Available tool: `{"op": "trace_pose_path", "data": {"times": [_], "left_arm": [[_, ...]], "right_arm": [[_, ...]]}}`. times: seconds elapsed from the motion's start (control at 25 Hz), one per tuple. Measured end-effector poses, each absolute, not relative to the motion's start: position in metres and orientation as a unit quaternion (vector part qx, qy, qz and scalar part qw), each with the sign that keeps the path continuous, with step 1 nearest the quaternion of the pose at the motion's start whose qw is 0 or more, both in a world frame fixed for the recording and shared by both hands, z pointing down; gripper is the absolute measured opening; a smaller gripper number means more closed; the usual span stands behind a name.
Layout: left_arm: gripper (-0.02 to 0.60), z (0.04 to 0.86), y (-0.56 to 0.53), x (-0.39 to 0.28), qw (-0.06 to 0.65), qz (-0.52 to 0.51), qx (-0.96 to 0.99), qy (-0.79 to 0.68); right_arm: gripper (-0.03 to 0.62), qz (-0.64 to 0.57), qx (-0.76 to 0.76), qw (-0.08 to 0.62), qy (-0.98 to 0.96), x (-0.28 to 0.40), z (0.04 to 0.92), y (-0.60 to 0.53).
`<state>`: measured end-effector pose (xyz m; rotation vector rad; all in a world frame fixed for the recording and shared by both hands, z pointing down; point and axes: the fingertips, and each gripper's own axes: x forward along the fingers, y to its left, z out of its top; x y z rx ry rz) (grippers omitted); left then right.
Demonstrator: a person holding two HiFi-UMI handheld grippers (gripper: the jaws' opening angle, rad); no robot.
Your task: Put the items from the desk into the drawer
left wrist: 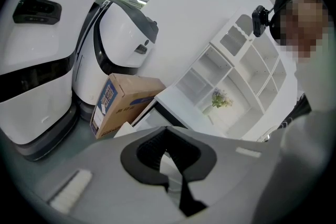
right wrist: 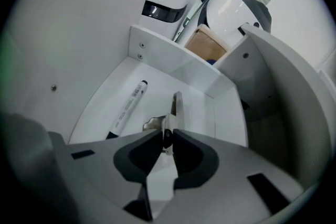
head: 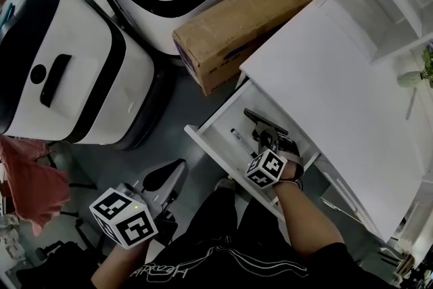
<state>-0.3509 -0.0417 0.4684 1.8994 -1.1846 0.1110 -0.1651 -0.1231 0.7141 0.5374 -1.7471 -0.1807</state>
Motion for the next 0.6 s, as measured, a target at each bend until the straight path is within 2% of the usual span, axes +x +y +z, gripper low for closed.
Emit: {"op": "trace_pose_path", "data": {"times": [0.12, 0.28, 0.44, 0.6], "left_arm": [[0.008, 0.465, -0.044, -0.354, 0.421, 0.052, 0.767, -0.481], [0.008, 0.462, -0.043, -0.358, 0.416, 0.043, 0.767, -0.487], [0.008, 0.463, -0.038, -0.362, 0.417, 0.036, 0.760, -0.498], [0.008, 0.458, -0.034, -0.363, 0.415, 0.020, 0.752, -0.512]], "right_arm": [[0.069, -0.035, 0.229, 0.599, -0.766, -0.166, 0.716, -0.122], [0.187, 0.030, 0.207, 0.591, -0.779, -0.168, 0.718, -0.113], [0.195, 0.076, 0.209, 0.548, -0.806, -0.174, 0.690, -0.106], [0.210, 0.155, 0.209, 0.454, -0.852, -0.189, 0.640, -0.092]]}}
